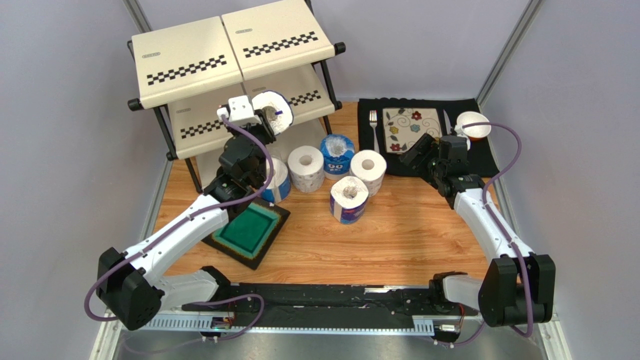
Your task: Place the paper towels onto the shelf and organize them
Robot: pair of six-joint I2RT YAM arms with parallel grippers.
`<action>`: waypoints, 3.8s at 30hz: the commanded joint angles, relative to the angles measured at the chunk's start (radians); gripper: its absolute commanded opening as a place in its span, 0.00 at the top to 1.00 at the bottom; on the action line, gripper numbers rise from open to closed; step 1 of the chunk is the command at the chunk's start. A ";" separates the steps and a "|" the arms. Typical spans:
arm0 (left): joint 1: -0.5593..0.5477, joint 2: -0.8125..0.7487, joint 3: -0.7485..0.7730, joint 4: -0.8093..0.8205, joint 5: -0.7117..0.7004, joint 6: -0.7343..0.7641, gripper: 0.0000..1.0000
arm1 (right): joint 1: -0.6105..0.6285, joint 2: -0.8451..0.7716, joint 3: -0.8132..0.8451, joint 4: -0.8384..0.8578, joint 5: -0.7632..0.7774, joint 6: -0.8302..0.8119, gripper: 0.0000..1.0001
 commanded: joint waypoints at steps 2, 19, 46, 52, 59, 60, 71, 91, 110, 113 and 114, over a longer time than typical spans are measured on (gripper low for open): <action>0.005 0.007 0.044 0.079 0.033 -0.009 0.66 | 0.004 -0.007 0.006 0.018 -0.008 0.009 0.09; 0.025 0.059 0.087 0.085 0.045 0.004 0.67 | 0.004 -0.009 0.003 0.014 -0.007 0.006 0.09; 0.089 0.160 0.130 0.165 0.068 0.001 0.69 | 0.001 0.014 0.009 0.017 -0.018 0.009 0.09; 0.103 0.198 0.167 0.145 0.080 -0.009 0.69 | 0.000 0.025 0.009 0.023 -0.025 0.012 0.09; 0.114 0.228 0.199 0.128 0.086 -0.013 0.69 | -0.002 0.031 0.012 0.024 -0.036 0.018 0.09; 0.116 0.235 0.207 0.122 0.088 -0.015 0.69 | -0.002 0.031 0.012 0.026 -0.038 0.018 0.09; 0.126 0.254 0.221 0.092 0.094 -0.036 0.51 | -0.003 0.033 0.006 0.027 -0.041 0.020 0.09; 0.142 0.226 0.213 0.090 0.105 -0.030 0.37 | -0.005 0.059 0.011 0.035 -0.091 -0.002 0.09; 0.067 0.125 0.024 -0.121 0.276 -0.279 0.27 | -0.005 0.016 0.020 0.018 -0.093 -0.006 0.09; 0.062 0.177 0.066 -0.149 0.292 -0.274 0.25 | -0.006 0.019 0.018 0.023 -0.093 -0.002 0.09; 0.063 0.188 0.069 -0.151 0.298 -0.274 0.25 | -0.005 0.022 0.018 0.026 -0.093 0.000 0.09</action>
